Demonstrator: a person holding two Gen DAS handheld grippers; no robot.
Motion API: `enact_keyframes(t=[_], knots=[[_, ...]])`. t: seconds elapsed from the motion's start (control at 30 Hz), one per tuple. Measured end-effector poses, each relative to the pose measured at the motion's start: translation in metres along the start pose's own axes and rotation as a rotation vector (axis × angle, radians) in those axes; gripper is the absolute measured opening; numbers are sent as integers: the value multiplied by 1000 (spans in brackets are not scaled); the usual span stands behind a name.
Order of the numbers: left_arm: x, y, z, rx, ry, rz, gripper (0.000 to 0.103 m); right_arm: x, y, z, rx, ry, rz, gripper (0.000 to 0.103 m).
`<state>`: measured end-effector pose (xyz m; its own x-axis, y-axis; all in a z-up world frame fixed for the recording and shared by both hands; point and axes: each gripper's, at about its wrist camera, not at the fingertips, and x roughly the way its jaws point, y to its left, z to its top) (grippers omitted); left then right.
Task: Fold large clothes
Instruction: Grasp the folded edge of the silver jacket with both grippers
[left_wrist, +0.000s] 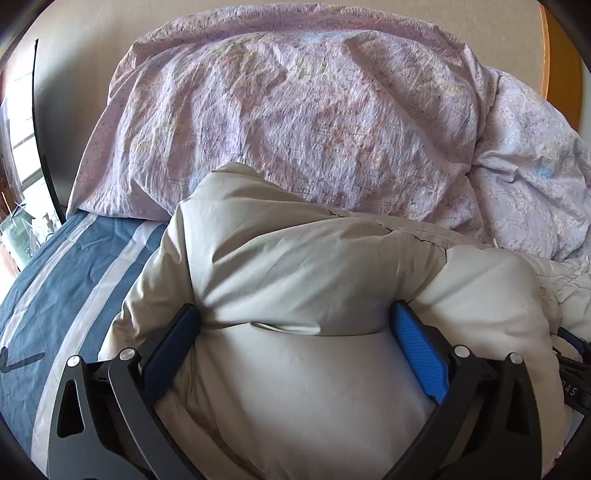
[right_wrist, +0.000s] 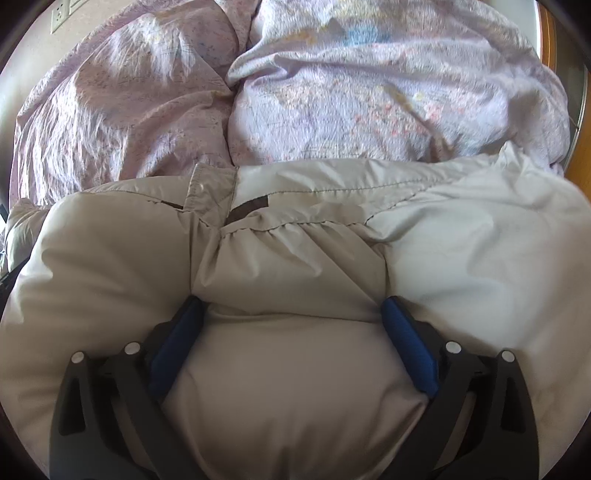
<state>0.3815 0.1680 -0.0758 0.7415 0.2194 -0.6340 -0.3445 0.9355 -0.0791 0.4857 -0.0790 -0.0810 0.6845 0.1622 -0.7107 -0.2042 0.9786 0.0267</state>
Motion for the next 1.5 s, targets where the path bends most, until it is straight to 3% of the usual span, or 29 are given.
enact_keyframes(t=[0.23,0.4,0.53,0.73,0.97,1.17,1.33,1.5], knots=[[-4,-1,-2,28,7,17,102,-5,-8,4,10,20,24,97],[-31,13,-3,8,-18,-2,102,-59,-48,3,71,-113,43,96],[-46,20,0,24,-69,31,102,-89,-87,3,115,-196,-27,96],[-31,29,3,42,-49,112,102,-71,-130,8,166,-145,-114,90],[-14,44,2,0,-4,87,102,-40,-142,-3,174,-60,-150,90],[8,67,0,-118,69,8,102,-26,-151,-8,198,-28,-123,94],[15,62,-2,-96,62,21,102,-17,-151,-9,193,-22,-127,97],[24,69,-4,-134,84,-16,102,-11,-150,-12,193,-24,-124,99]])
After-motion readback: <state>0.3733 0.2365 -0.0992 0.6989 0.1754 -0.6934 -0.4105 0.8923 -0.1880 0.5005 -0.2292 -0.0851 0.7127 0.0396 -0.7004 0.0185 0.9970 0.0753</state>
